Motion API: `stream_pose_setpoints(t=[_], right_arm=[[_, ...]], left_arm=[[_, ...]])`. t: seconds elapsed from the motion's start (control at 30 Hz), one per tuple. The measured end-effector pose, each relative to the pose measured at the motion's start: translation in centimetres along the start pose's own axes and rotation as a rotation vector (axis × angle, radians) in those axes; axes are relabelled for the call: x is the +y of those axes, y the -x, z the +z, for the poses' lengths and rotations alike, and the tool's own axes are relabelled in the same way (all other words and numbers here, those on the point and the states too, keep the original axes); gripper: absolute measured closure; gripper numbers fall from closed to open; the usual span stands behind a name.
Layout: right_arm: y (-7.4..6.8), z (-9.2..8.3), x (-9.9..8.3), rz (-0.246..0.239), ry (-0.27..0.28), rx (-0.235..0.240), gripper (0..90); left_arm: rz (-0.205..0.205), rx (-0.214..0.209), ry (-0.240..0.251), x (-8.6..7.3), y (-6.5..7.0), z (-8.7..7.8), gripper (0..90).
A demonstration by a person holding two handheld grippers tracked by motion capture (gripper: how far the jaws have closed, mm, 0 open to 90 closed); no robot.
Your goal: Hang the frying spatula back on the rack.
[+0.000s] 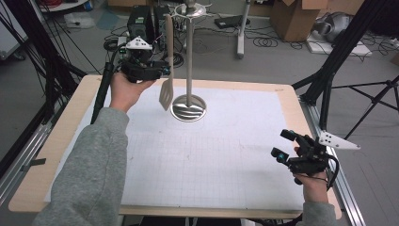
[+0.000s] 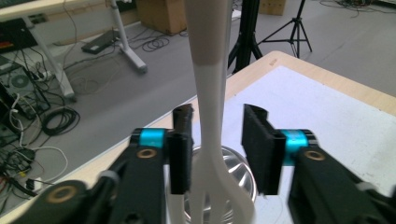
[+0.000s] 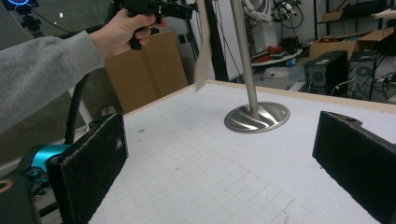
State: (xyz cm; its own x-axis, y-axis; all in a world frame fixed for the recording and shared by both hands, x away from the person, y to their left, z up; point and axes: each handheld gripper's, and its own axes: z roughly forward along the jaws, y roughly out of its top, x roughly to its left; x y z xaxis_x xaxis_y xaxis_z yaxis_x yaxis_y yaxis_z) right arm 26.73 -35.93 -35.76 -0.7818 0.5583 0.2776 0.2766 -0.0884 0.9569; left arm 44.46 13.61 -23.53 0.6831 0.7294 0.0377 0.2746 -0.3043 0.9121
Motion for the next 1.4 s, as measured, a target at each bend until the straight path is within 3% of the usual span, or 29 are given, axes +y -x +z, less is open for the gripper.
stream_pose_setpoints(t=[0.13, 0.17, 0.3, 0.47, 0.5, 0.53, 0.77, 0.87, 1.13, 1.4], right_arm=[[-0.1, 0.1, 0.0, -0.004, -0.004, 0.001, 2.1], [-0.2, 0.1, 0.0, -0.004, -0.005, 0.000, 2.1], [-0.3, 0.2, 0.0, -0.010, -0.009, 0.003, 2.1], [-0.3, 0.4, 0.0, -0.013, -0.016, 0.003, 2.1], [-0.2, 0.5, 0.0, -0.014, -0.020, 0.002, 2.1], [-0.2, 0.5, 0.0, -0.011, -0.023, 0.003, 2.1], [-0.1, 0.7, -0.2, -0.016, -0.029, -0.010, 2.1], [-0.1, 0.8, -0.3, -0.023, -0.033, -0.016, 2.1], [-0.1, 1.0, -0.4, -0.019, -0.046, -0.023, 2.1], [-0.2, 1.2, -0.5, -0.025, -0.060, -0.023, 2.1]], left_arm=[[-0.003, 0.002, 0.022, 0.0, 0.1, -0.6, 46.1], [0.000, 0.002, 0.046, -0.4, 0.0, -1.0, 39.6], [-0.018, -0.007, 0.053, -1.5, -0.5, -1.9, 27.4], [-0.049, -0.043, 0.064, -2.7, -1.1, -3.2, 12.7], [-0.072, -0.062, 0.062, -3.0, -1.3, -3.6, 11.0], [-0.078, -0.068, 0.090, -3.6, -1.3, -4.4, 10.1], [-0.098, -0.033, 0.141, -5.8, -1.0, -6.7, 8.6], [-0.117, -0.015, 0.153, -7.1, -0.8, -7.5, 8.6], [-0.095, 0.004, 0.181, -10.5, 0.3, -9.6, 8.6], [-0.122, 0.023, 0.208, -13.2, 1.2, -11.4, 8.5]])
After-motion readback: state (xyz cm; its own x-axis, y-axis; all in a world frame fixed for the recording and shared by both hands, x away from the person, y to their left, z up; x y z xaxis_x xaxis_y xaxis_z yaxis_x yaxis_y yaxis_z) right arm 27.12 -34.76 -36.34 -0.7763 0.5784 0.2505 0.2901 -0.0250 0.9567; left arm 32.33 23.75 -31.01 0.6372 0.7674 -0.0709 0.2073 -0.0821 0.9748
